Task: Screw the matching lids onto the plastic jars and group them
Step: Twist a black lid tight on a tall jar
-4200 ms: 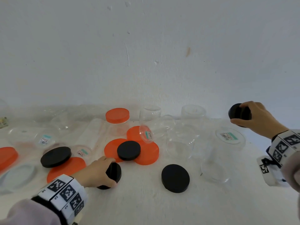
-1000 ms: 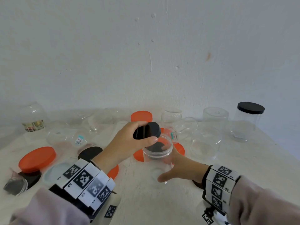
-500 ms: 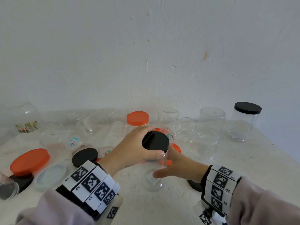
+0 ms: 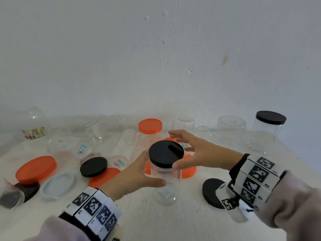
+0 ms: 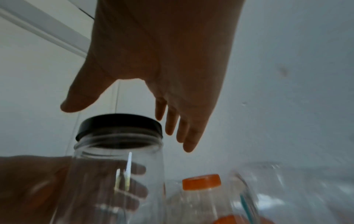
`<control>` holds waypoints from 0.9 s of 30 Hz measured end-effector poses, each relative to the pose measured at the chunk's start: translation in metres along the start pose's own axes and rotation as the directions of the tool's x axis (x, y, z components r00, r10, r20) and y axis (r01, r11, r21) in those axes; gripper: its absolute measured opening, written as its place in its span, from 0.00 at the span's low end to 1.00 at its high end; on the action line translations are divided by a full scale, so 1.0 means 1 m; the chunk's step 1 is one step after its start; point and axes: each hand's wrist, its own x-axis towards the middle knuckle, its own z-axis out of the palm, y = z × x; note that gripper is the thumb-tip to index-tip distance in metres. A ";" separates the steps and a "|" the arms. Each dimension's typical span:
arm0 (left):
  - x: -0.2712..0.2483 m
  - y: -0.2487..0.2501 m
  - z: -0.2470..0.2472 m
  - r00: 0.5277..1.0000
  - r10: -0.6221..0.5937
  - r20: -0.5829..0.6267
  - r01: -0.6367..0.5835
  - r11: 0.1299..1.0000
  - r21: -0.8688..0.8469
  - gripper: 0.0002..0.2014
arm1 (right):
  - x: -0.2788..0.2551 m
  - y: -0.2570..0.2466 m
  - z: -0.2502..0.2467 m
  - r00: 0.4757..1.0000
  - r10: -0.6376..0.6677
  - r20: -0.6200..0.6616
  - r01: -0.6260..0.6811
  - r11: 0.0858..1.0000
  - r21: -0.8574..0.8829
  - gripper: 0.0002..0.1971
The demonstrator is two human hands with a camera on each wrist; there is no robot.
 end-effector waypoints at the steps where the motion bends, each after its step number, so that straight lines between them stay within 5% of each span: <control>1: 0.001 -0.003 0.003 1.000 0.006 0.004 -0.006 1.000 -0.014 0.46 | 0.003 -0.007 -0.002 1.000 -0.008 0.023 0.009 0.998 -0.067 0.45; 6: 0.007 -0.005 0.013 0.999 0.041 0.011 -0.041 0.998 -0.042 0.42 | 0.020 -0.036 -0.007 0.987 -0.041 0.154 0.101 0.909 -0.405 0.38; 11: 0.012 -0.008 0.016 0.998 0.060 -0.010 -0.060 0.996 -0.061 0.47 | 0.035 -0.051 -0.009 0.963 0.061 0.262 0.096 0.831 -0.549 0.26; 16: 0.012 -0.007 0.018 0.998 0.069 -0.011 -0.070 0.994 -0.081 0.43 | 0.042 -0.057 -0.011 0.952 0.116 0.282 0.082 0.793 -0.604 0.38; 27: 0.012 -0.012 0.020 0.995 0.098 0.002 -0.097 0.988 -0.119 0.41 | 0.046 -0.071 -0.014 0.925 0.155 0.346 0.122 0.741 -0.660 0.37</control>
